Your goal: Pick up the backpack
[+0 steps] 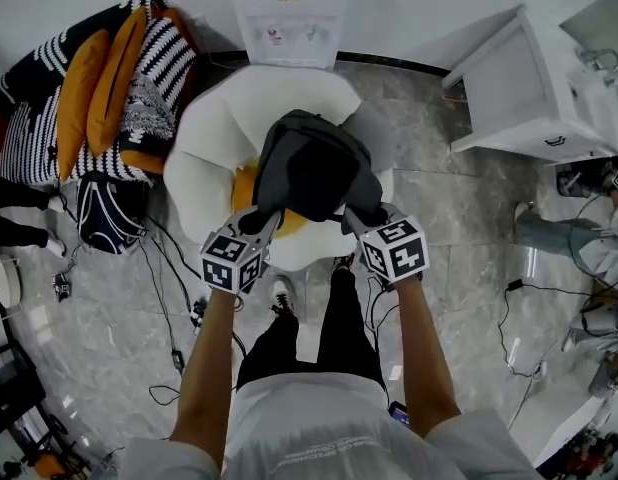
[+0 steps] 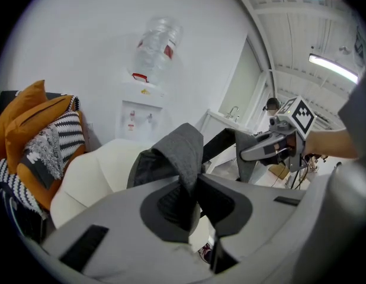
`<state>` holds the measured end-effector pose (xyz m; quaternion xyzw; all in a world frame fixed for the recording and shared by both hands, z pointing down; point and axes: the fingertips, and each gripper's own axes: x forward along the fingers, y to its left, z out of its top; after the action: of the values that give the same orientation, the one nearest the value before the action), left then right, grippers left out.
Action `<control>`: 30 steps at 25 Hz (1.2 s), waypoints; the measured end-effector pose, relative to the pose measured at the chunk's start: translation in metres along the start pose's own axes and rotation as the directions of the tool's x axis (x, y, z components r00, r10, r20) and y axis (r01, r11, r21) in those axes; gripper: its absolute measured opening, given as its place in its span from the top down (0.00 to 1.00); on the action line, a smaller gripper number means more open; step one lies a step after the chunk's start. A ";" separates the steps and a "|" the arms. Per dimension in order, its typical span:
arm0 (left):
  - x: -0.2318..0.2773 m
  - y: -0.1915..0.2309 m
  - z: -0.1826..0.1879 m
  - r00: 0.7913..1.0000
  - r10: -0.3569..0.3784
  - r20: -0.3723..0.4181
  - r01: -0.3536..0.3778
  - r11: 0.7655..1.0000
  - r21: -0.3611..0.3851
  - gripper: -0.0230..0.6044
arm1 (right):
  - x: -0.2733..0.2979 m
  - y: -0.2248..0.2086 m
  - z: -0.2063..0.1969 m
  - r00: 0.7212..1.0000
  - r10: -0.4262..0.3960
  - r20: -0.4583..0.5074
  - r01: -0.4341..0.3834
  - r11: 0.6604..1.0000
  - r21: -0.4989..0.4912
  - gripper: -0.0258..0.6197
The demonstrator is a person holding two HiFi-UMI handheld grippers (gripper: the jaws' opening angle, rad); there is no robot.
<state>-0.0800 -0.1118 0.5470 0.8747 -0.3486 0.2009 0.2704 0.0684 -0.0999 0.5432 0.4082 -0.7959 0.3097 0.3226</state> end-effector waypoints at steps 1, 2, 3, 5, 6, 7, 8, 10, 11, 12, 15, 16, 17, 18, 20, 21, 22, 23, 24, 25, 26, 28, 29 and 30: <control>-0.001 0.001 0.005 1.000 -0.005 0.014 0.005 1.000 -0.002 0.89 | -0.001 0.000 0.002 1.000 0.003 0.005 -0.003 1.000 0.000 0.90; -0.003 0.002 0.010 1.000 -0.009 0.028 0.009 1.000 -0.001 0.89 | -0.002 0.001 0.005 1.000 0.005 0.010 -0.005 1.000 0.000 0.90; -0.004 0.003 0.015 0.999 -0.012 0.039 0.012 1.000 0.003 0.89 | -0.004 0.001 0.008 1.000 0.006 0.015 -0.006 1.000 0.001 0.91; -0.007 0.006 0.025 0.999 -0.012 0.052 0.011 1.000 0.016 0.89 | -0.007 0.000 0.015 1.000 0.007 0.030 -0.007 1.000 0.006 0.91; -0.009 0.007 0.029 0.998 -0.011 0.057 0.010 1.000 0.021 0.89 | -0.008 0.001 0.019 0.999 0.008 0.038 -0.008 1.000 0.009 0.90; -0.011 0.008 0.032 0.998 -0.011 0.063 0.010 1.000 0.023 0.89 | -0.010 0.001 0.023 0.999 0.008 0.044 -0.009 1.000 0.008 0.90; -0.014 0.009 0.035 0.997 -0.013 0.070 0.011 1.000 0.024 0.89 | -0.011 0.002 0.027 0.999 0.008 0.050 -0.008 1.000 0.006 0.91; -0.018 0.009 0.041 0.996 -0.017 0.086 0.015 1.000 0.020 0.89 | -0.014 0.003 0.035 0.998 0.006 0.059 -0.006 1.000 -0.001 0.90; -0.021 0.010 0.043 0.995 -0.018 0.094 0.016 1.000 0.018 0.89 | -0.015 0.004 0.038 0.998 0.005 0.063 -0.005 1.000 -0.004 0.90; -0.023 0.010 0.044 0.995 -0.018 0.101 0.016 1.000 0.017 0.89 | -0.016 0.005 0.041 0.998 0.005 0.067 -0.005 1.000 -0.005 0.91; -0.032 0.011 0.046 0.993 -0.013 0.118 0.011 1.000 0.013 0.89 | -0.020 0.012 0.048 0.997 0.006 0.079 -0.006 1.000 -0.011 0.91; -0.035 0.011 0.047 0.992 -0.011 0.123 0.010 1.000 0.013 0.89 | -0.021 0.015 0.049 0.997 0.006 0.082 -0.005 1.000 -0.013 0.91; -0.039 0.011 0.047 0.992 -0.009 0.127 0.008 1.000 0.013 0.89 | -0.023 0.017 0.050 0.996 0.006 0.085 -0.005 1.000 -0.015 0.91; -0.043 0.010 0.048 0.991 -0.008 0.131 0.006 1.000 0.013 0.89 | -0.025 0.020 0.050 0.996 0.005 0.086 -0.003 1.000 -0.017 0.91; -0.052 0.010 0.048 0.990 -0.003 0.142 0.002 1.000 0.007 0.89 | -0.029 0.025 0.052 0.996 0.002 0.089 -0.001 1.000 -0.019 0.91; -0.056 0.010 0.048 0.989 0.000 0.147 0.000 1.000 0.002 0.89 | -0.031 0.028 0.053 0.996 0.002 0.090 0.000 1.000 -0.021 0.91; -0.061 0.010 0.048 0.988 0.004 0.153 -0.003 1.000 -0.003 0.89 | -0.032 0.031 0.054 0.996 0.002 0.090 0.000 1.000 -0.023 0.91; -0.066 0.010 0.048 0.987 0.007 0.159 -0.006 1.000 -0.009 0.89 | -0.034 0.034 0.055 0.996 0.004 0.091 -0.001 1.000 -0.026 0.91; -0.070 0.009 0.047 0.986 0.010 0.165 -0.008 1.000 -0.013 0.89 | -0.035 0.038 0.056 0.996 0.005 0.092 -0.003 1.000 -0.030 0.91; -0.075 0.008 0.047 0.985 0.012 0.169 -0.009 1.000 -0.016 0.89 | -0.036 0.042 0.056 0.996 0.008 0.093 -0.005 0.999 -0.034 0.91; -0.080 0.007 0.045 0.985 0.013 0.172 -0.010 1.000 -0.018 0.89 | -0.038 0.047 0.057 0.996 0.011 0.094 -0.008 0.999 -0.037 0.91; -0.091 0.003 0.042 0.984 0.015 0.175 -0.011 1.000 -0.020 0.89 | -0.042 0.056 0.056 0.995 0.019 0.095 -0.015 0.999 -0.044 0.91; -0.096 0.001 0.040 0.984 0.015 0.176 -0.012 1.000 -0.021 0.89 | -0.045 0.061 0.055 0.995 0.024 0.095 -0.019 0.999 -0.047 0.91; -0.101 -0.001 0.038 0.984 0.016 0.176 -0.012 1.000 -0.022 0.89 | -0.047 0.065 0.055 0.995 0.029 0.094 -0.024 0.998 -0.050 0.91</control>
<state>-0.1411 -0.0834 0.4631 0.8838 -0.3793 0.1209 0.2459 0.0202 -0.0888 0.4594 0.4039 -0.8230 0.2744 0.2901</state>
